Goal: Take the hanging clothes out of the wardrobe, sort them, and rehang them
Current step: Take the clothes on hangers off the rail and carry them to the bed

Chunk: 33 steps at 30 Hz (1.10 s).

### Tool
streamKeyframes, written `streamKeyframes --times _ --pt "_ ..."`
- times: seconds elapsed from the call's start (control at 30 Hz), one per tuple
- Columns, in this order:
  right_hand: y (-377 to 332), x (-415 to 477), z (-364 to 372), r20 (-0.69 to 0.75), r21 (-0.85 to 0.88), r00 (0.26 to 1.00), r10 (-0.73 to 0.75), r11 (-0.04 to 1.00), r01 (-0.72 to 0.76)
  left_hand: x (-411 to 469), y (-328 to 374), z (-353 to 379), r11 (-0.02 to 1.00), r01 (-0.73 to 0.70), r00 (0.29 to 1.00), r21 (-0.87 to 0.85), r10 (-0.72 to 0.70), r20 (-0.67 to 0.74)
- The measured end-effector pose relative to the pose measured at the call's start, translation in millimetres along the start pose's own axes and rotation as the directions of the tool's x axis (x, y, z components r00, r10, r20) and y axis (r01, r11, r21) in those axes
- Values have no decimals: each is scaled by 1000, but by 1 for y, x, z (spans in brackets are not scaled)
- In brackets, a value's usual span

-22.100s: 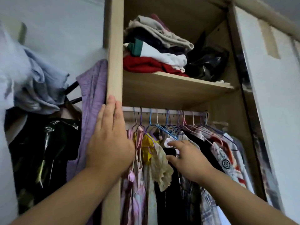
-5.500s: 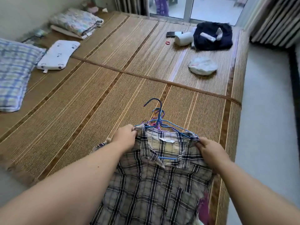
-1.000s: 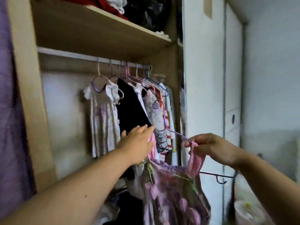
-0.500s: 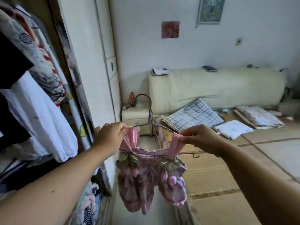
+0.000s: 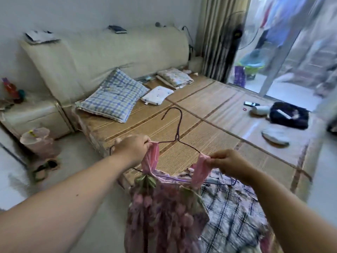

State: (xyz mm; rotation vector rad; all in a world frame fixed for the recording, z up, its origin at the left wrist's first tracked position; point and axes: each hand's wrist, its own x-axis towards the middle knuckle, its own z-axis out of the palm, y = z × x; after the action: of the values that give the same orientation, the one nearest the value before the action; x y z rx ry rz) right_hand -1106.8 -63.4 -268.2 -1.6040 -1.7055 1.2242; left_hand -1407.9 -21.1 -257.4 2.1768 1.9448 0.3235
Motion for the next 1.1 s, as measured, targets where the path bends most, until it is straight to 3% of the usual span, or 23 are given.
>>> streamKeyframes --times 0.17,0.43,0.63,0.77,0.93,1.0,1.1 --pt "97 -18 -64 -166 68 968 188 982 -179 52 102 80 997 -67 982 -31 71 177" --pt "213 13 -134 -364 210 850 381 922 -324 149 220 189 986 -153 945 -71 167 281" --pt "311 62 -126 -327 161 777 539 841 -516 185 228 290 992 -129 881 -11 120 457" --pt "357 92 -113 -318 115 745 587 804 -584 206 224 328 995 -96 860 -15 90 502" --pt "375 114 -105 -431 -106 671 603 705 -701 211 209 344 994 -104 851 35 71 520" --pt "366 121 -95 -408 -203 702 583 692 -693 197 193 339 996 -76 835 39 42 548" --pt "328 134 -69 -340 -349 817 467 744 -570 173 165 318 999 2 829 45 -27 558"
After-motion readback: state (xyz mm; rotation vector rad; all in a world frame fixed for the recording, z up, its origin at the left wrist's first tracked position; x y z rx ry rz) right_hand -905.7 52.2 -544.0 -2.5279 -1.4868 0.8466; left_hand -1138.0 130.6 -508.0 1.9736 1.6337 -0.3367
